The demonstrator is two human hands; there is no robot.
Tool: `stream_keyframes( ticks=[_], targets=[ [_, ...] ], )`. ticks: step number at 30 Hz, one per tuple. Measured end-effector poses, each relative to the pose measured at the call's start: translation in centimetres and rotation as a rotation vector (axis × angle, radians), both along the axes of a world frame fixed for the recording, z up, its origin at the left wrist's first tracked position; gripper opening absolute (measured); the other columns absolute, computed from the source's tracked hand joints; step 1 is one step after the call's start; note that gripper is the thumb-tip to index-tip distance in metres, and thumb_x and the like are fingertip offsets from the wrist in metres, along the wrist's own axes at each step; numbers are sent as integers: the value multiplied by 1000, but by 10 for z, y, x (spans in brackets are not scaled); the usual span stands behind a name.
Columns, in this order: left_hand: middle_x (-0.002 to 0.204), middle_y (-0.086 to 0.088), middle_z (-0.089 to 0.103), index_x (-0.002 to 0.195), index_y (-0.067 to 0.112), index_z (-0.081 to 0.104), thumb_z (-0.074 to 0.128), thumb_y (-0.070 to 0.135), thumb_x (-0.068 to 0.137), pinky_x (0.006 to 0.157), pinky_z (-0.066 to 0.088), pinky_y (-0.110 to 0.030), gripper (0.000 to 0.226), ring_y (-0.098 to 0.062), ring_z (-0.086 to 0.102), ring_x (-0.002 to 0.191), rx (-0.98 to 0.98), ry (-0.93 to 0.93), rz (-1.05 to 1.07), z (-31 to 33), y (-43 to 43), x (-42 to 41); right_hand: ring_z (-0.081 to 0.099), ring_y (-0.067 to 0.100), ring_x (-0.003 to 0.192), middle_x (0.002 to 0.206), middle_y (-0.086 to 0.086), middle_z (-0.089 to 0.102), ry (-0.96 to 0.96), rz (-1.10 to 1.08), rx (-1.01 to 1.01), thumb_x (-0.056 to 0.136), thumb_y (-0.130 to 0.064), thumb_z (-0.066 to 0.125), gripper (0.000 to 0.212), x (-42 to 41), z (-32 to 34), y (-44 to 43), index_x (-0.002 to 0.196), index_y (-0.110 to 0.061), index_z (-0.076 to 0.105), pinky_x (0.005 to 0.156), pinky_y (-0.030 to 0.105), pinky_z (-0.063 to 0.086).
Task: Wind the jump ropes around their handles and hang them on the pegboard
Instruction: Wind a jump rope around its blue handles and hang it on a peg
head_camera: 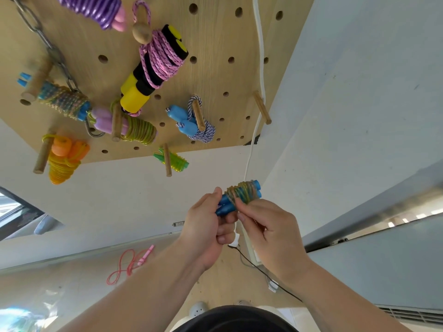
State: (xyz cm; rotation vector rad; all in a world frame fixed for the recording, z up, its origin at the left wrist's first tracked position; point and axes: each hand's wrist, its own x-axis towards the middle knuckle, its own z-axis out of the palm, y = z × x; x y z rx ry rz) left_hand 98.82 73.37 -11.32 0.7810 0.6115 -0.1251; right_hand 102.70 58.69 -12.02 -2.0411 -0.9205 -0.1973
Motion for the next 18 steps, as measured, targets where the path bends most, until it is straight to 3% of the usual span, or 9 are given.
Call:
stream_keyframes(
  ticks=[5,9,12,15,18],
  targets=[
    [56,-9,46,94,7,54,48,40,105,41,18,-22,36,-12,23,39,48,92,-62,8,6,-7,56,2,78,88,-3,64,-197,35,-80,102,-19,59,26,1,-5,-2,120,-6,72,77,12,47],
    [52,-9,45,80,8,55,49,40,104,42,16,-21,40,-12,22,36,24,155,-103,11,12,-13,57,14,65,82,0,64,-424,40,-203,104,-24,56,28,1,-7,-4,121,-9,73,56,29,52],
    [52,-7,42,78,11,53,48,39,104,41,14,-19,38,-11,21,35,-54,188,-146,12,18,-15,60,18,65,85,2,67,-580,57,-303,102,-23,59,28,2,-8,-5,124,-9,71,52,33,53],
    [51,-5,39,82,13,54,48,38,103,41,14,-19,33,-10,21,34,-88,187,-204,13,25,-16,60,15,68,91,0,67,-581,102,-390,95,-29,61,39,8,-2,-6,130,-10,65,51,30,52],
    [50,-5,38,83,10,57,46,38,103,43,14,-21,37,-13,22,35,-24,129,-310,17,24,-18,52,7,70,88,-10,62,-426,84,-358,91,-34,63,40,16,9,-9,125,-13,69,59,17,43]
  ],
)
